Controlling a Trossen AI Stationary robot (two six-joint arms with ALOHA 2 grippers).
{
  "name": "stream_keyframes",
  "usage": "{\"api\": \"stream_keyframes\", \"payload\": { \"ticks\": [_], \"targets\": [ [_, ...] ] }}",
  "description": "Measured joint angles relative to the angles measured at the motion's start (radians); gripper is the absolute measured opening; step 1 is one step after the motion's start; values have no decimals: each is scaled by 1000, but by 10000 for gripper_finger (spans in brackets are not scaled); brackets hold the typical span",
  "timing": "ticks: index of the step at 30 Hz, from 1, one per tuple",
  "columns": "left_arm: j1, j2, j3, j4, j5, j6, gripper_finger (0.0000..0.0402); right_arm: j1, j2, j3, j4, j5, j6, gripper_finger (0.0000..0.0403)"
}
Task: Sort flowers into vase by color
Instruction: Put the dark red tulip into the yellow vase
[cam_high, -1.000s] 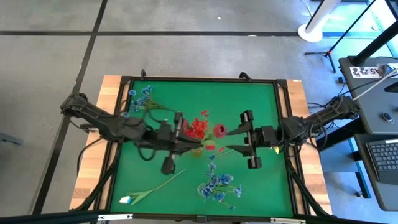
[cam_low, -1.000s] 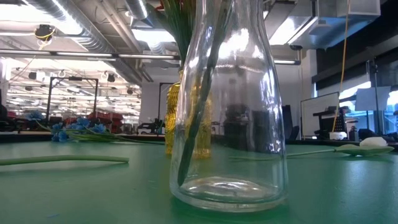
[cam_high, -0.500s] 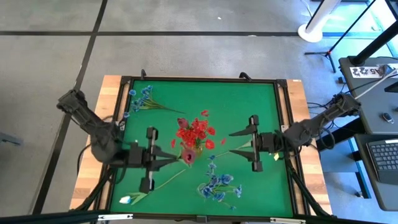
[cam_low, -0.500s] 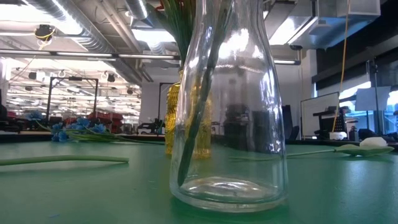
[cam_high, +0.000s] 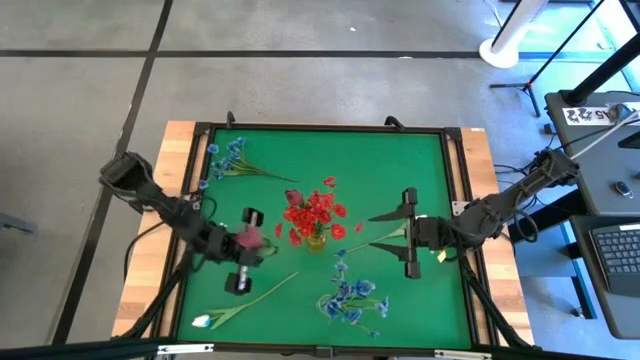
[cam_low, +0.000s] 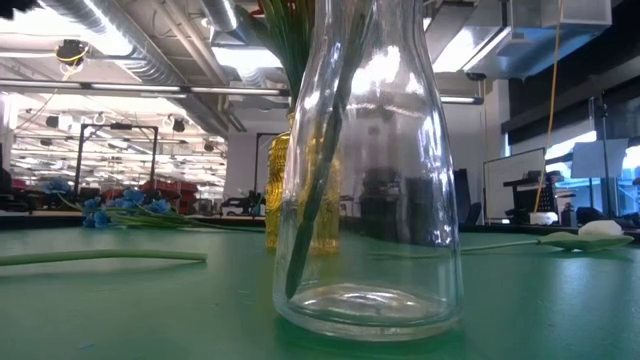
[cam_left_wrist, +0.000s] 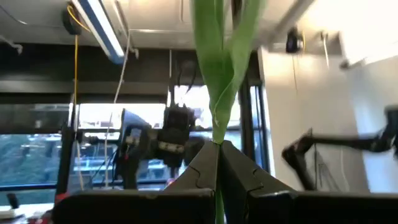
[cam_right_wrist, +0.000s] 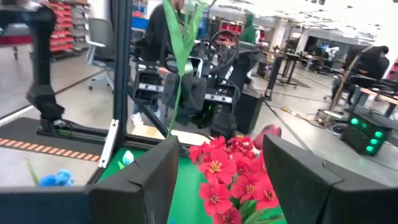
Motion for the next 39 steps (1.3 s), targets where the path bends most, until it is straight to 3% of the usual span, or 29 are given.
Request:
{"api": "stream_keyframes", "payload": {
  "ticks": [24,35,39],
  "targets": [
    [342,192,19,-16,21,-136,0,0,83,0,-140,30,158,230],
    [308,193,22,4,18,-55,0,0,119,0,-136,30,200,230],
    [255,190,24,2,-50,49,0,0,118,0,-136,30,212,230]
  ]
}}
